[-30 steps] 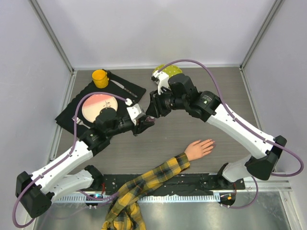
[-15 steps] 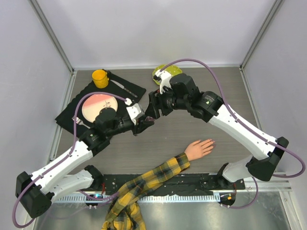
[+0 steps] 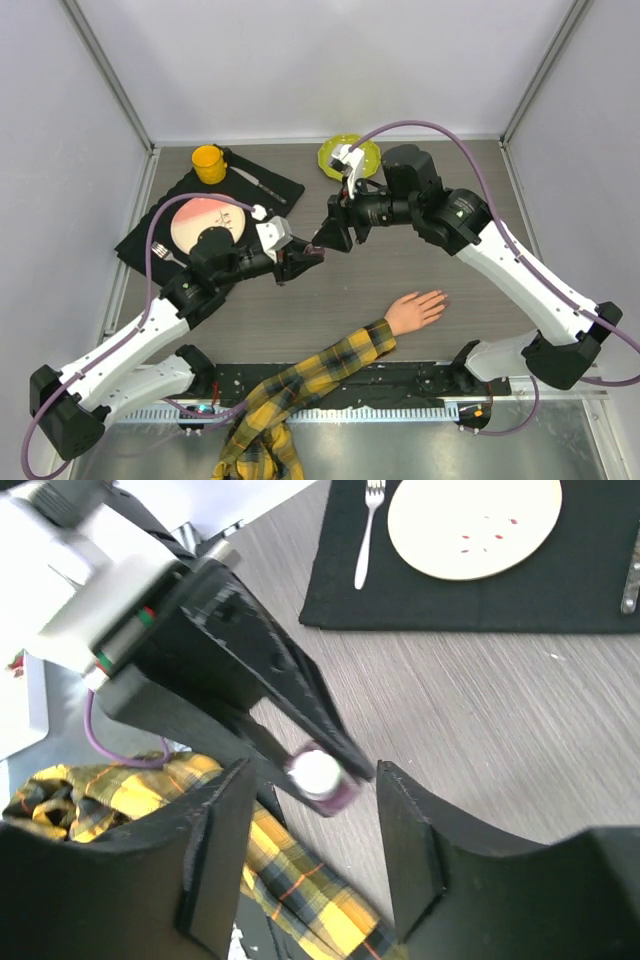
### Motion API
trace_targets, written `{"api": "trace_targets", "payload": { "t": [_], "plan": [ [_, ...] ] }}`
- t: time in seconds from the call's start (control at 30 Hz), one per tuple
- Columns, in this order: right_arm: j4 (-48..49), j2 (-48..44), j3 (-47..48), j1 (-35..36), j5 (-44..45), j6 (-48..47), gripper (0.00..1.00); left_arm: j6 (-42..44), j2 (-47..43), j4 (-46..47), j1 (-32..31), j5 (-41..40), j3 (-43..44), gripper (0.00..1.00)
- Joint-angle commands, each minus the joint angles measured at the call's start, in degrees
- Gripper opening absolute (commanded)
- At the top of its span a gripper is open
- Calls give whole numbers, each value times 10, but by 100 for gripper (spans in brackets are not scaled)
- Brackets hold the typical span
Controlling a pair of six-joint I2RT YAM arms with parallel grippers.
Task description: Paint the nails
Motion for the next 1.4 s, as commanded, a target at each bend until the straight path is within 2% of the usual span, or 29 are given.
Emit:
{"api": "trace_targets", "payload": {
  "t": [0.0,0.13,0.37,0.47,0.77,1.0,1.03,1.13,1.17,1.23,1.37],
  "plan": [
    [2,-15,7,-35,-92,-29,52,-15,-14,48,-2,37,-1,0],
    [0,-14,2,-45,-140,-36,47,-14,-14,44,-2,42,2,0],
    [3,-6,-10,-45,-190,-50,49,-14,-11,43,-1,45,3,0],
    [6,0,-11,-45,-197,-50,49,-13,-11,42,-2,42,3,0],
    [11,18,-6,-45,-198,-44,35,-11,-10,39,-1,38,4,0],
    [15,24,-1,-45,-187,-43,33,-9,-13,38,-1,36,4,0],
    [16,24,-1,-45,-185,-43,32,-9,-13,38,-2,35,4,0],
    [16,21,-4,-45,-182,-44,20,-9,-14,38,-2,31,4,0],
    [16,19,-6,-44,-180,-45,11,-10,-15,38,-2,27,4,0],
    [18,14,-11,-40,-171,-50,1,-15,-18,42,-2,11,3,0],
    [56,-14,-56,-14,-114,-41,1,-38,-17,67,-1,-39,-1,0]
  ]
}}
